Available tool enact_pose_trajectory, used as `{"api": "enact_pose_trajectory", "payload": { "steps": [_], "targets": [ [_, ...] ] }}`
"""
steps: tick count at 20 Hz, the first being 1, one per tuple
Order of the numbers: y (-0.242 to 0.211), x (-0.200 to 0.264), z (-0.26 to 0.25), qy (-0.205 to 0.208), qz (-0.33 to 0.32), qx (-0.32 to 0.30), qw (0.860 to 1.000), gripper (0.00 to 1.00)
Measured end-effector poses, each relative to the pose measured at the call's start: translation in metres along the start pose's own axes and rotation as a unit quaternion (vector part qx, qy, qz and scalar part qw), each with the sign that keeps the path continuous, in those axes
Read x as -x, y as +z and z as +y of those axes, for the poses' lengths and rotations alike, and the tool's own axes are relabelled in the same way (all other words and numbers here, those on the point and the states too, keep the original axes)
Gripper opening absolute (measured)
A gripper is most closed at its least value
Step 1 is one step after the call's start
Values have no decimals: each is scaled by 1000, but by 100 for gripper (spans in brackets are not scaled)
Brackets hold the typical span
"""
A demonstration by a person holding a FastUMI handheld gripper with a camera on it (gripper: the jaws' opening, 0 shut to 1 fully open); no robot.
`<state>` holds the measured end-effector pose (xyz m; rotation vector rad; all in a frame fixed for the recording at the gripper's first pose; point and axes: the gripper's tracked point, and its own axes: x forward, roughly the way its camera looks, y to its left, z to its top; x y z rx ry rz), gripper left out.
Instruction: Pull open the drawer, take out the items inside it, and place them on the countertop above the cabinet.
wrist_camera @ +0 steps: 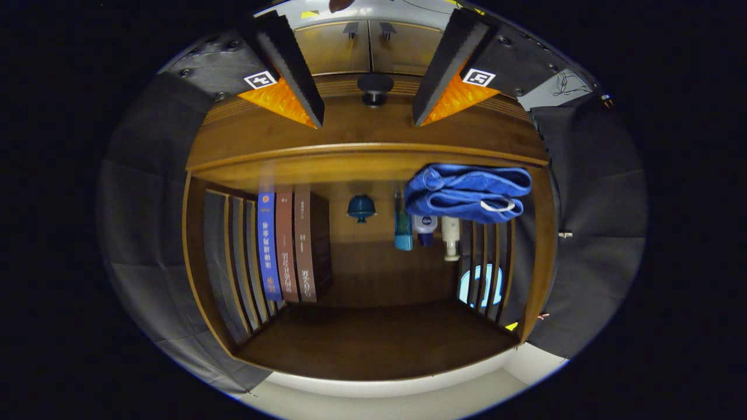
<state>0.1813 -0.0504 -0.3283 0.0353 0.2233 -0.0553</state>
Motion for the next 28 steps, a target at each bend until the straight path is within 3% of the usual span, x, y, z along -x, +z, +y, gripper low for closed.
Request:
{"api": "enact_pose_trajectory", "payload": {
  "steps": [4, 5, 9, 11, 13, 18, 28],
  "targets": [
    [-33, -18, 0, -9, 33, 3, 999, 99],
    [-38, -21, 0, -12, 41, 4, 999, 95],
    [-43, -21, 8, -6, 47, -10, 999, 53],
    [-43, -25, 3, -12, 42, -2, 999, 53],
    [-43, -27, 5, -11, 43, 5, 999, 38],
    [-45, -17, 4, -20, 51, 0, 998, 38],
    [-51, 46, 2, -17, 52, -8, 998, 38]
  ]
}}
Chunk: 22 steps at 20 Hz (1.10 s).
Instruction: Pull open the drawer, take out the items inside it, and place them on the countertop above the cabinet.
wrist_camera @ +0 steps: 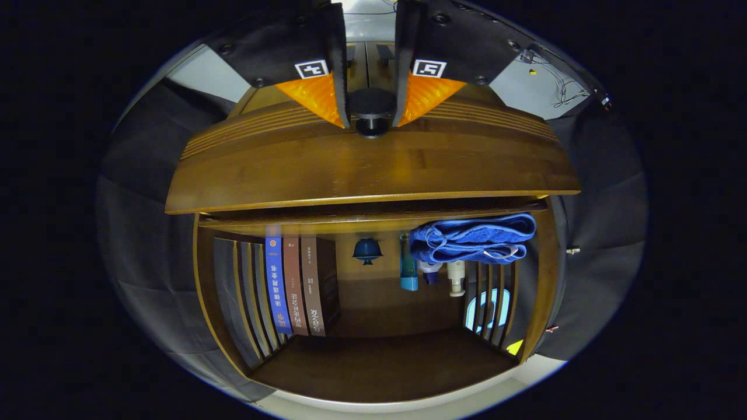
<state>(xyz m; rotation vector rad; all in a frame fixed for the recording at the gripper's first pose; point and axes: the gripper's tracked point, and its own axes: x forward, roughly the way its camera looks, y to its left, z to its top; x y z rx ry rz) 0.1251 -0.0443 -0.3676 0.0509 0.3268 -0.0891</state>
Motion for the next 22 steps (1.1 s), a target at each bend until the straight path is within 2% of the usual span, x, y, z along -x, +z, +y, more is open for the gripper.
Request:
{"api": "enact_pose_trajectory", "payload": {
  "steps": [11, 22],
  "targets": [
    [-12, 64, -3, 8, 3, -7, 1000, 37],
    [-25, 86, -3, 11, 9, -3, 1000, 37]
  ]
}}
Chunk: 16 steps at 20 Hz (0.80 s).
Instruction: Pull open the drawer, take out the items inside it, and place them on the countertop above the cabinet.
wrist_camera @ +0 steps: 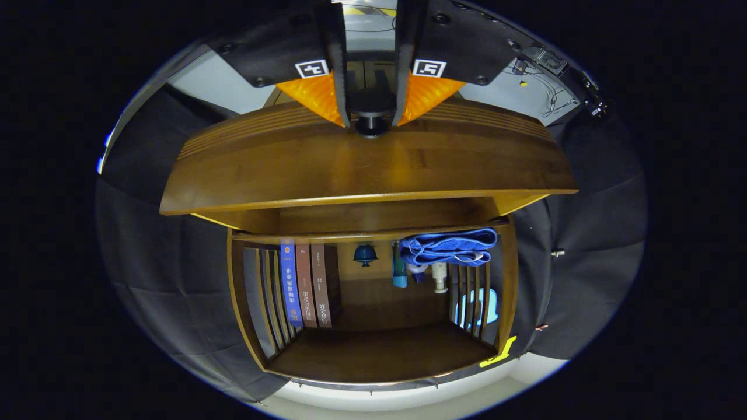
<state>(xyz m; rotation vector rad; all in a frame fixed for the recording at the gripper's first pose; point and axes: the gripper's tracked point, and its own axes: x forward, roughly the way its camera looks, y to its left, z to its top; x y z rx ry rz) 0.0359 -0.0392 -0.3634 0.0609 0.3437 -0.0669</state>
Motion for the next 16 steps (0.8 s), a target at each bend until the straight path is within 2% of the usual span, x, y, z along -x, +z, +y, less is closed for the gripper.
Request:
{"api": "enact_pose_trajectory", "payload": {
  "steps": [2, 4, 7, 10, 13, 16],
  "targets": [
    [0, 0, 1, 4, 1, -1, 1000, 37],
    [2, 2, 2, 13, -3, -1, 1000, 47],
    [11, 5, -10, 7, -12, 4, 1000, 100],
    [36, 20, -17, 9, -51, -14, 999, 97],
    [86, 28, -21, 16, -93, -14, 995, 98],
    [130, 21, -31, 6, -95, -17, 995, 99]
  ]
}}
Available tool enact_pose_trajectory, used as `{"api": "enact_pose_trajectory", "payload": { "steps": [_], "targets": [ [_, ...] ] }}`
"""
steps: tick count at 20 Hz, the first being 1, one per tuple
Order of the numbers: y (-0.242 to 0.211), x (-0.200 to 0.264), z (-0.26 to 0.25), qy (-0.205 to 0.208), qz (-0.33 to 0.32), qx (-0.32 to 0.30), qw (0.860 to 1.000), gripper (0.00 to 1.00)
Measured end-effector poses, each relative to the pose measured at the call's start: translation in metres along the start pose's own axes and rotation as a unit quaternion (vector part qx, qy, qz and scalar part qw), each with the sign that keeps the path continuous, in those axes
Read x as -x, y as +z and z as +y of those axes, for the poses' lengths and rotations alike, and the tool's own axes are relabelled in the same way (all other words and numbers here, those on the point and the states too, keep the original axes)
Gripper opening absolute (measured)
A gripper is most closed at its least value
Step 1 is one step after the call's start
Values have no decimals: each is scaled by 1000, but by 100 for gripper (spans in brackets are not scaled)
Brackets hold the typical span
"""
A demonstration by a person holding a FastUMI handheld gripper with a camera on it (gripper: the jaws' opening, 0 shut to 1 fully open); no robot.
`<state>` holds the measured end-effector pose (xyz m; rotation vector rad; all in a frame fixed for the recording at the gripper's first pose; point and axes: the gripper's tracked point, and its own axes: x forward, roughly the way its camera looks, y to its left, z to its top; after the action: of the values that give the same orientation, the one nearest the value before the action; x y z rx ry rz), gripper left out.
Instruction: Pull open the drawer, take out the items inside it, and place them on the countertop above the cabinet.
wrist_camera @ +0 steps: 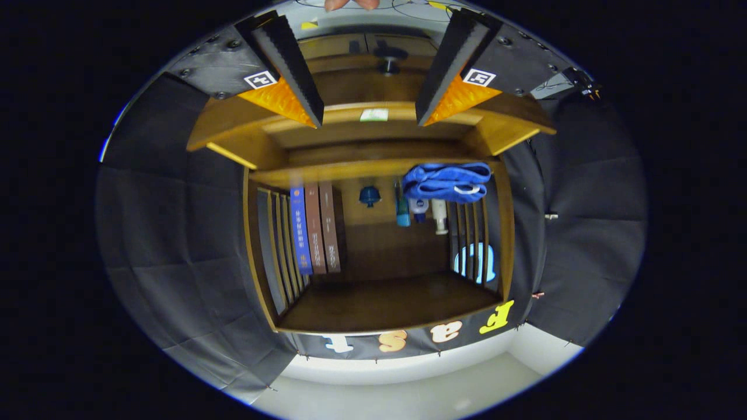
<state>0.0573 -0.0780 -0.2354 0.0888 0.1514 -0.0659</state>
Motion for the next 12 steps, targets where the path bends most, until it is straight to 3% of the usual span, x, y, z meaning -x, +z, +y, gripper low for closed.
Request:
{"api": "enact_pose_trajectory", "payload": {
  "steps": [3, 7, 12],
  "targets": [
    [25, -22, 11, 25, 45, -24, 998, 99],
    [30, -56, 15, 40, 158, -44, 986, 98],
    [2, -102, 8, 29, 275, 5, 961, 98]
  ]
}}
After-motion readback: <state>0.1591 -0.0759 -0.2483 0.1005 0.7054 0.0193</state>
